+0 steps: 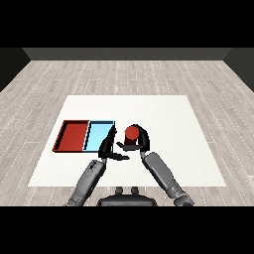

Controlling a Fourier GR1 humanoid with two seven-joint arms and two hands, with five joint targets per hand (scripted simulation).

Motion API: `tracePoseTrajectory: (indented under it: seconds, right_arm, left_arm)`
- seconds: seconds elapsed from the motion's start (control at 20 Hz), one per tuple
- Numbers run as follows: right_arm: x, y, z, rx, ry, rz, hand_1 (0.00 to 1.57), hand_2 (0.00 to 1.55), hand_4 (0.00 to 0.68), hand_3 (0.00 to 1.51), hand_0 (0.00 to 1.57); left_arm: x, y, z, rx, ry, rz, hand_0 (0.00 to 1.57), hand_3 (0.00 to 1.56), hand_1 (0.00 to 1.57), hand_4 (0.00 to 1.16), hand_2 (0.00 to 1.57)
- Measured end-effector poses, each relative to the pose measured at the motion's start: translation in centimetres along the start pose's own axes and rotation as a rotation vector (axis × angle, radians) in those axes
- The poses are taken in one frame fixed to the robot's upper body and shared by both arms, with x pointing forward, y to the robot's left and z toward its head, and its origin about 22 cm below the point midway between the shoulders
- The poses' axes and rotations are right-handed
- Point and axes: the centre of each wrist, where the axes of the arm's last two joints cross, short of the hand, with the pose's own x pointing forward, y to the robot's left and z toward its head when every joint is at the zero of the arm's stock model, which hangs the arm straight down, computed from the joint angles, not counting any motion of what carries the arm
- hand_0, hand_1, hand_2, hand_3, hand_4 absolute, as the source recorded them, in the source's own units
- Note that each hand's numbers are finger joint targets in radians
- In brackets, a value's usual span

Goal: Pick the red can and put it in the red box

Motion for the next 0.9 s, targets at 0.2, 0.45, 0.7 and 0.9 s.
tracePoseTrajectory:
  seconds: [0.2, 0.45, 0.7, 0.9]
  right_arm:
    - [-0.5, 1.3, 0.1, 0.017, 0.004, -0.006, 1.45, 1.43, 0.637, 1.38, 1.45]
    - [-0.4, 0.9, -0.1, 0.019, 0.0, -0.009, 1.44, 1.44, 0.63, 1.38, 1.44]
    - [-0.6, 2.0, 0.0, 0.03, 0.003, -0.026, 1.46, 1.43, 0.625, 1.37, 1.46]
    - [0.3, 2.6, -0.2, 0.051, 0.006, -0.052, 1.49, 1.44, 0.615, 1.38, 1.49]
  left_arm:
    - [-1.1, -0.3, 0.3, -0.01, 0.008, 0.014, 0.0, 0.0, 0.0, 0.0, 0.0]
    - [-1.7, -0.8, -0.3, -0.017, 0.038, 0.02, 0.0, 0.0, 0.0, 0.0, 0.0]
    - [-2.4, -1.5, -0.8, -0.027, 0.041, 0.039, 0.0, 0.0, 0.0, 0.0, 0.0]
    - [-2.4, -2.5, -0.6, -0.035, 0.036, 0.056, 0.0, 0.0, 0.0, 0.0, 0.0]
